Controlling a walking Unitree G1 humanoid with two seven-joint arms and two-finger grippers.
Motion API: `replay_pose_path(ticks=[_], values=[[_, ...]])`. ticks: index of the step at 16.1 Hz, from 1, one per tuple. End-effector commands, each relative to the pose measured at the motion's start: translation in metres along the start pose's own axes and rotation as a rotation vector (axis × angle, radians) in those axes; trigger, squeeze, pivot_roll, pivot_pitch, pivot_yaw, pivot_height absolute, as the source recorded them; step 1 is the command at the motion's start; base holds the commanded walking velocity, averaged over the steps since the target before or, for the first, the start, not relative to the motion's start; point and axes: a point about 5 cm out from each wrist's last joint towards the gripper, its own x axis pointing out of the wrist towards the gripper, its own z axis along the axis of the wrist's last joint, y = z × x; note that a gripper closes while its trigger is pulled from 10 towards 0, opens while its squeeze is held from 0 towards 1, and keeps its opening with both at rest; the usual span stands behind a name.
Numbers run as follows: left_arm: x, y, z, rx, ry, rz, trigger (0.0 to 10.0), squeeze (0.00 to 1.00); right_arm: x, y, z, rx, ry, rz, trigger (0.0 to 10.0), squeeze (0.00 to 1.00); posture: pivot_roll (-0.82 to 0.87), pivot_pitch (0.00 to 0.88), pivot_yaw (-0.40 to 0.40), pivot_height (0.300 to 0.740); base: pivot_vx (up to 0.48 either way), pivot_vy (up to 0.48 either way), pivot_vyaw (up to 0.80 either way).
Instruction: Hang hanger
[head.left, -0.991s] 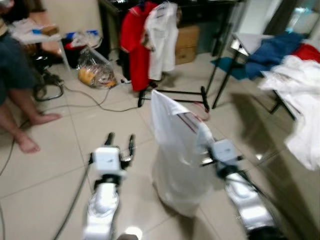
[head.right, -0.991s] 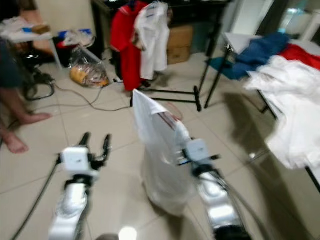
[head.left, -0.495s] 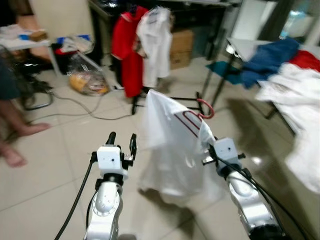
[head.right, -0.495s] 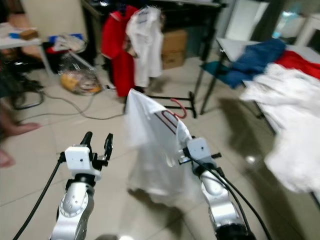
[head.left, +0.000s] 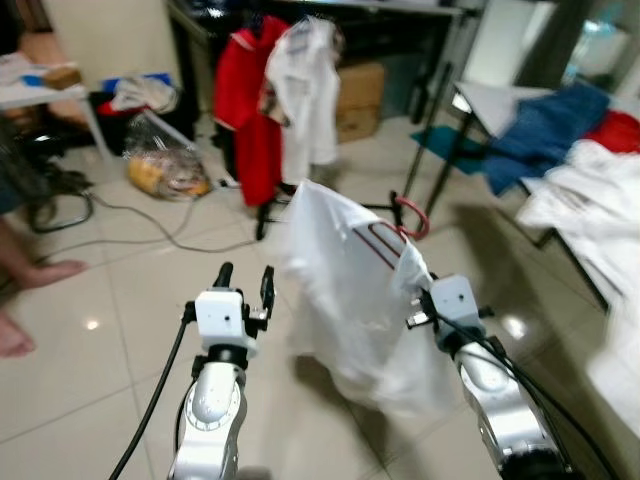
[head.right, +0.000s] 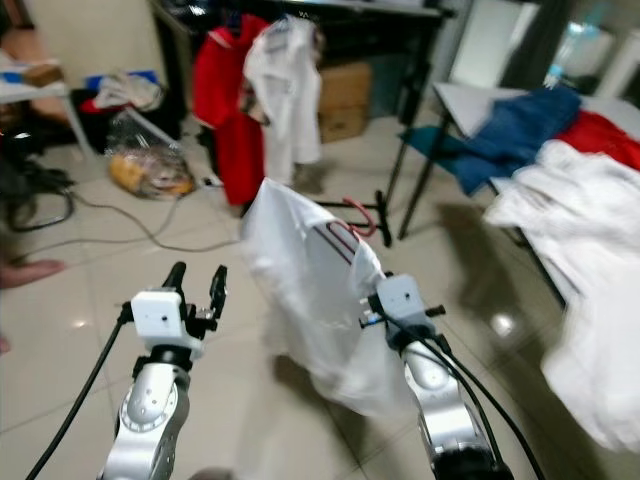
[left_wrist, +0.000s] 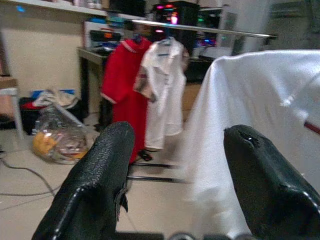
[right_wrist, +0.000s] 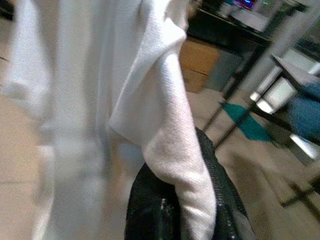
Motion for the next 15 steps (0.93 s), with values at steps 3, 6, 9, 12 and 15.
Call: replay_pose_path(ticks=[3,6,9,12,15], values=[[0.0000,0.0045,0.0004,0.011,-0.001,0.018,10.0,0.00,0.0047,0.0026,0.0128,0.013,-0.064,0.010,10.0,0.00,0.23,0.015,-0.047,0.740,0.434,0.000,0.00],[-0.0016,0.0035,-0.0007,0.008,0.003,0.020,10.0,0.00,0.0049,0.0015,0.0133,0.016,-0.067,0.009,10.0,0.00,0.24,0.019,-0.050,0.740,0.435,0.000,0.00],[-0.0015,0.0040,-0.0005,0.009,0.002,0.018,10.0,0.00,0.0048,0.0026,0.0149,0.028,-0.080,0.007,10.0,0.00,0.24,0.023,-0.048,0.740,0.435,0.000,0.00],[-0.0013,0.0040,-0.0001,0.010,0.001,0.016,10.0,0.00,0.0046,0.0025,0.0151,0.053,-0.082,0.002,10.0,0.00,0.23,0.023,-0.044,0.740,0.435,0.000,0.00],[-0.0013,0.0038,0.0000,0.012,0.001,0.013,10.0,0.00,0.0043,0.0024,0.0148,0.061,-0.080,-0.001,10.0,0.00,0.23,0.023,-0.042,0.740,0.434,0.000,0.00]])
